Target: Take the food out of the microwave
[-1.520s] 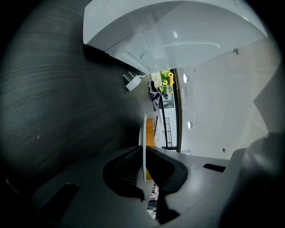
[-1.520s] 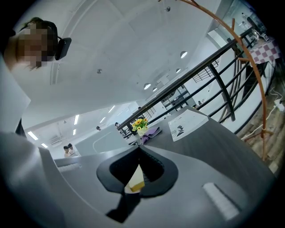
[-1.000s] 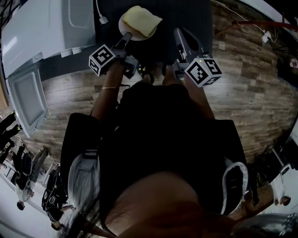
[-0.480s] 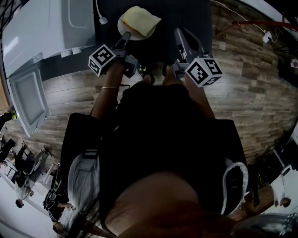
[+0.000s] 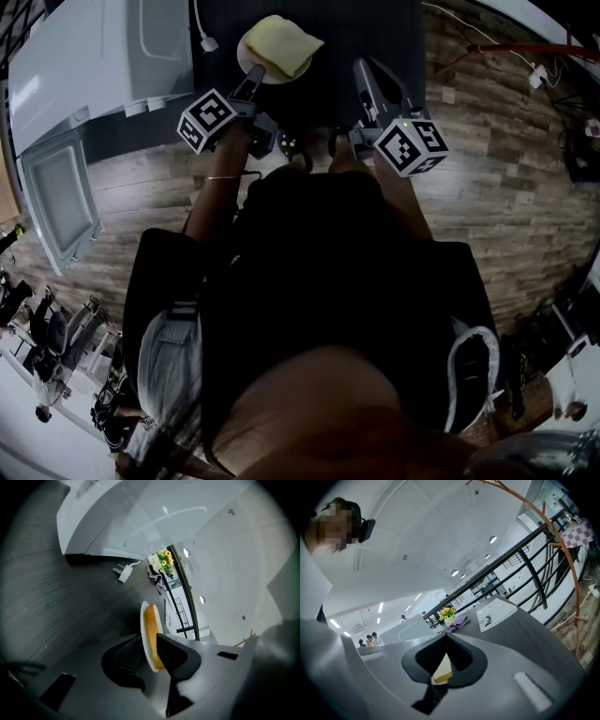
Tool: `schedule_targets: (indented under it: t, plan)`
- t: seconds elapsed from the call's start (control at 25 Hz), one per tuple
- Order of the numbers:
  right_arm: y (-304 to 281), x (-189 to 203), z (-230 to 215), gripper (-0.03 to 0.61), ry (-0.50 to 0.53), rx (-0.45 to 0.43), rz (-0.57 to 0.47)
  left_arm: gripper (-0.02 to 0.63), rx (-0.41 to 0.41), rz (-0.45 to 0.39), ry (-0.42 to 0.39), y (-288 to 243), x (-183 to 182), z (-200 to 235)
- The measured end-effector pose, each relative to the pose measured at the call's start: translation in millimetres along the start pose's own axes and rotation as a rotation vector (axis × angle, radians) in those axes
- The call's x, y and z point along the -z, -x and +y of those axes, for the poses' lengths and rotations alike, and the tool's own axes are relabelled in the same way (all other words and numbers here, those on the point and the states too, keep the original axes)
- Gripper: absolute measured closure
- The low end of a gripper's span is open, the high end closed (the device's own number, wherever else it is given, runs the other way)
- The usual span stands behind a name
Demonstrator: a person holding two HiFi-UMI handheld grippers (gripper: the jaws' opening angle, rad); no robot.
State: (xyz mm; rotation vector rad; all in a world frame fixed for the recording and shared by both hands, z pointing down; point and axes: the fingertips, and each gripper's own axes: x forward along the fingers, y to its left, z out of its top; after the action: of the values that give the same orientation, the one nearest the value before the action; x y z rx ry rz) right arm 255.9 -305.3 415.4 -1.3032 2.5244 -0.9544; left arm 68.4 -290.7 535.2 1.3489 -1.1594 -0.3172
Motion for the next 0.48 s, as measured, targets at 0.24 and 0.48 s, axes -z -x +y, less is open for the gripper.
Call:
schedule_targets:
  t: [0.24,0.48]
  plan:
    - [-0.2,0.1,-0.1,0.578,-0.001,-0.002,-0.004,0.506,-0.029,0.034,-0.069,-1.0,4.4,1.5]
    - [0.7,2.3,-0.6,0.578,-0.008,0.004,-0.005,0.494,-0.068,0.038,-0.167,1.4,1.0,5.4]
